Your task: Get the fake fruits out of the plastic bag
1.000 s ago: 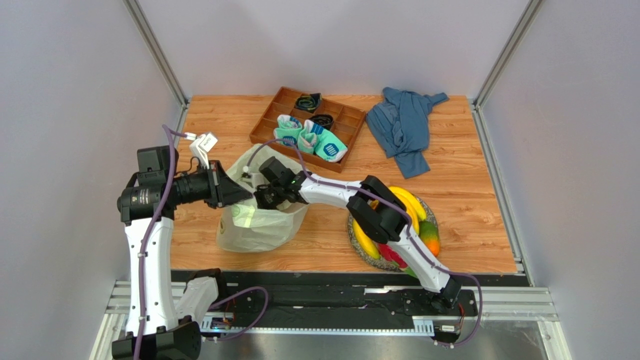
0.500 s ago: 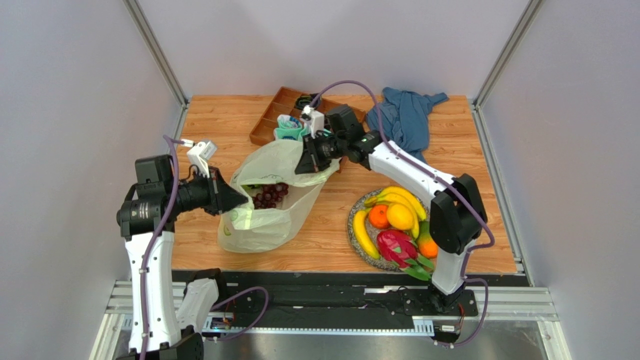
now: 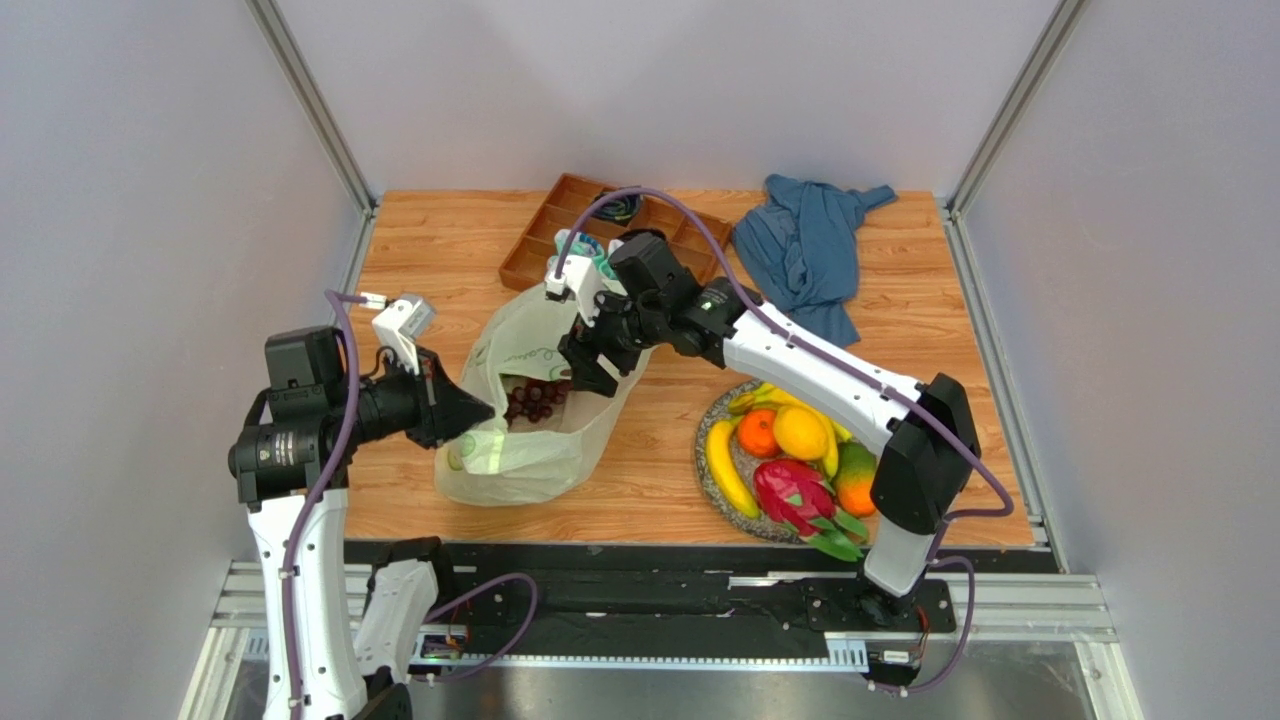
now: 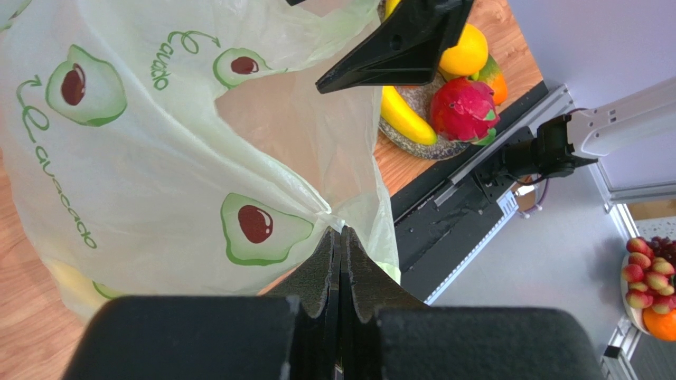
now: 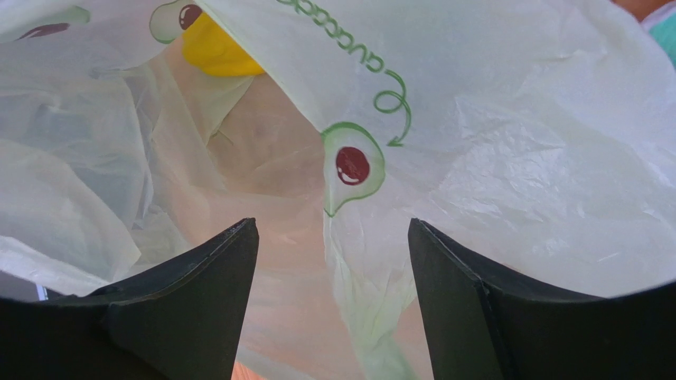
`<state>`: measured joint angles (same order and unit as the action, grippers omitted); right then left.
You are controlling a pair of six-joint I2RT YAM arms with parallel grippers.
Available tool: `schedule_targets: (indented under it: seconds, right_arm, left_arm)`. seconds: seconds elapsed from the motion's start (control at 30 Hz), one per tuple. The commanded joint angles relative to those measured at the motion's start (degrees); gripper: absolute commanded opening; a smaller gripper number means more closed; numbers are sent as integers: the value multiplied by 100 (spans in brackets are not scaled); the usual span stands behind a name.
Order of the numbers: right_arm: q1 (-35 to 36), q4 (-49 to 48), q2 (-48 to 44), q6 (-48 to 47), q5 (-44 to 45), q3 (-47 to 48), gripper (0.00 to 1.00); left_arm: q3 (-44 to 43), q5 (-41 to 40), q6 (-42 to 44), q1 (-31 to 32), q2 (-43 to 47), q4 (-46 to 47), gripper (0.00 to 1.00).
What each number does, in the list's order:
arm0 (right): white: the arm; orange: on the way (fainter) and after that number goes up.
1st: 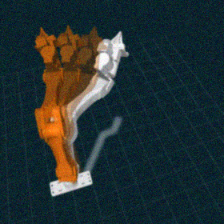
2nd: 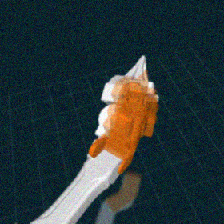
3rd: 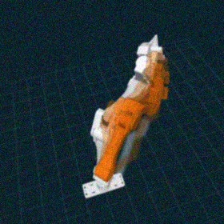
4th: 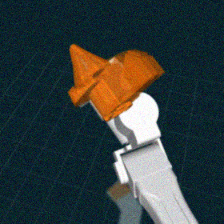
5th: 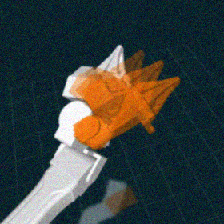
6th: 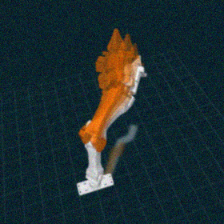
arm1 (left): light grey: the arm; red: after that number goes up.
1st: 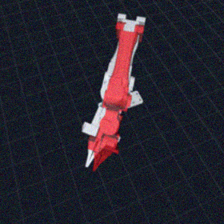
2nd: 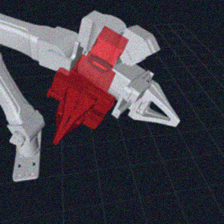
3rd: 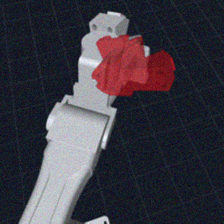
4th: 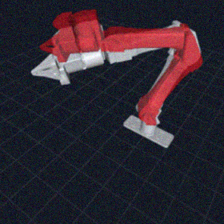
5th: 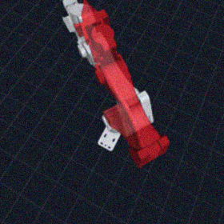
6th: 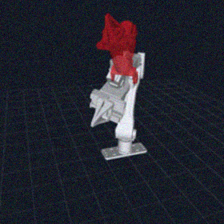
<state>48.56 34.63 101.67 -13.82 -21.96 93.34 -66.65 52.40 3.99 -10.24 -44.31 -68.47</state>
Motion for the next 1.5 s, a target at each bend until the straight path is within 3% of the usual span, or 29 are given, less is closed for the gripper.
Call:
schedule_targets:
  seconds: [0.0, 0.17, 0.5, 0.7, 0.77, 0.8, 0.87, 0.9, 0.93, 1.0, 1.03, 1.1, 1.13, 1.23, 1.3, 1.33, 1.4, 1.47]
  right_arm:
    - [13, 228, -358, -568, -81, 247, 75]
    - [408, 202, -393, -1209, 384, 36, 75]
    - [936, -123, 308, -2783, 2569, -360, 77]
    - [937, -1747, 634, -4203, 4628, -1097, 76]
    - [823, -1829, 723, -4348, 4788, -1003, 64]
    - [744, -1620, 784, -4331, 4745, -671, 41]
    - [472, -1294, 811, -3937, 4413, -161, 21]
    - [358, -849, 872, -3726, 4254, 172, 5]
    - [95, -548, 916, -3150, 4061, 1081, 0]
    - [-205, 346, 1117, -2514, 3456, 2052, 0]
    - [-511, 577, 1153, -2102, 3270, 3005, 0]
    - [-767, 668, 918, -1161, 2794, 3461, 0]
    - [-960, 537, 751, -914, 2732, 3506, 0]
    - [-1224, -43, 22, -184, 2776, 3227, 0]
    - [-1304, -255, -530, 125, 2776, 2761, 0]
    - [-1331, -238, -708, 195, 2784, 2542, 0]
    - [-1340, -98, -1296, 389, 2688, 1674, 0]
    - [-1331, -18, -1988, 660, 2434, 457, 0]
  left_arm:
    - [-49, 130, 128, -48, 72, 35, 0]
    - [-23, 156, 58, -57, 125, 79, 0]
    - [-120, 148, 41, -57, 107, 53, 0]
    - [-129, 130, 58, -57, 81, 79, 0]
    - [-172, 130, 6, -57, 2, 114, 0]
    - [-199, 139, -29, -57, -33, 227, 0]
    - [-417, 156, -214, -57, -339, 438, 0]
    - [-575, 130, -267, -57, -515, 613, 0]
    - [-1047, 34, -328, -48, -717, 685, 0]
    - [-1742, -89, -364, -31, -1481, 729, 0]
    - [-2155, -151, -364, 22, -1762, 695, 0]
    - [-3525, -519, -373, 118, -2527, 581, 0]
    - [-4409, -790, -373, 197, -2747, 563, 0]
    - [-5853, -1423, -435, 434, -3433, 554, 0]
    - [-6218, -2205, -24, 741, -3636, 432, 0]
    - [-6472, -2617, 579, 1213, -3741, 231, 0]
    - [-6405, -2578, 1171, 1628, -3830, -752, 0]
    - [-5705, -2350, 1183, 1701, -3621, -1344, 0]
